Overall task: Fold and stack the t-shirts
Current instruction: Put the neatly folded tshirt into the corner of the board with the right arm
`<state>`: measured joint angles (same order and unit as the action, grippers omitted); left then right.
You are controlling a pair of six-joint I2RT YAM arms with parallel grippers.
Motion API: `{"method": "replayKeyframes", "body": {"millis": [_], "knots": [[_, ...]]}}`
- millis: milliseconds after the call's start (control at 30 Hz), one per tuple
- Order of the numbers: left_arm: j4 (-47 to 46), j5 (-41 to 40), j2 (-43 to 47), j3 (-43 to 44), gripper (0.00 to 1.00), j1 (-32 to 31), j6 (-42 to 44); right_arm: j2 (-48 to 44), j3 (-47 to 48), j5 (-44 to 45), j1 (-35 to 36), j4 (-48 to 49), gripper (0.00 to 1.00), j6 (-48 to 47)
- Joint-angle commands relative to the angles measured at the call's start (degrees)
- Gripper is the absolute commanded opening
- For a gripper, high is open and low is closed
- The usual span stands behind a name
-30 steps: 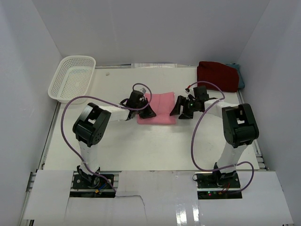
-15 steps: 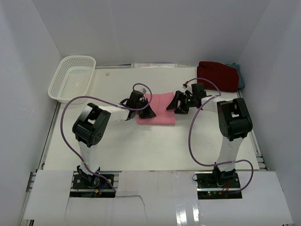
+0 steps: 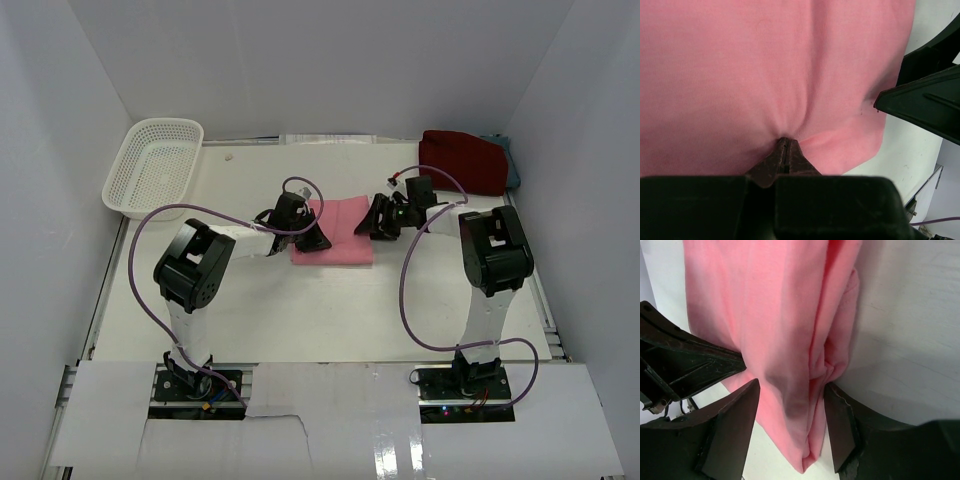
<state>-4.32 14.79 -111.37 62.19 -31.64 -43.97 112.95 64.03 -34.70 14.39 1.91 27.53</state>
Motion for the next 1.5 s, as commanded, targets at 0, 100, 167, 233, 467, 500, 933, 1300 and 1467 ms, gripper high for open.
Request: {"method": "replayKeyframes", "body": {"millis": [0, 100, 167, 233, 467, 500, 933, 1300, 1467], "knots": [[2.6, -0.2, 2.1, -0.9, 0.03, -0.2, 1.3, 5.4, -0.8, 7.3, 1.8, -5.7, 0.62, -3.4], [2.6, -0.2, 2.1, -1.0, 0.03, -0.2, 1.3, 6.1, -1.0, 7.1, 2.4, -5.2, 0.62, -3.1], [2.6, -0.4, 2.2, -1.3, 0.03, -0.2, 1.3, 6.5, -1.0, 7.1, 2.7, -5.3, 0.6, -3.1], [2.6, -0.4, 2.1, -1.4, 0.03, -0.2, 1.4, 6.6, -1.0, 7.1, 2.7, -5.6, 0.55, -3.2], [2.6, 0.8, 2.2, -1.0, 0.03, -0.2, 1.2, 7.1, 0.7, 7.3, 2.7, -7.4, 0.08, -3.7], [2.8, 1.0, 2.4, -0.3, 0.03, -0.2, 1.2, 7.1, 2.5, 7.5, 2.7, -8.1, 0.08, -3.9], [19.4, -2.4, 23.1, 14.5, 0.98, 0.4, 6.0, 8.0, 21.1, 11.8, 2.7, -21.6, 0.08, -9.9], [24.2, -5.9, 33.4, 3.0, 0.98, 1.3, 5.9, 15.4, 38.2, 10.7, -0.1, -28.9, 0.08, -13.6], [25.5, -7.0, 37.4, -1.7, 0.98, 1.8, 6.3, 19.8, 46.0, 9.9, -3.5, -32.1, 0.08, -15.9]]}}
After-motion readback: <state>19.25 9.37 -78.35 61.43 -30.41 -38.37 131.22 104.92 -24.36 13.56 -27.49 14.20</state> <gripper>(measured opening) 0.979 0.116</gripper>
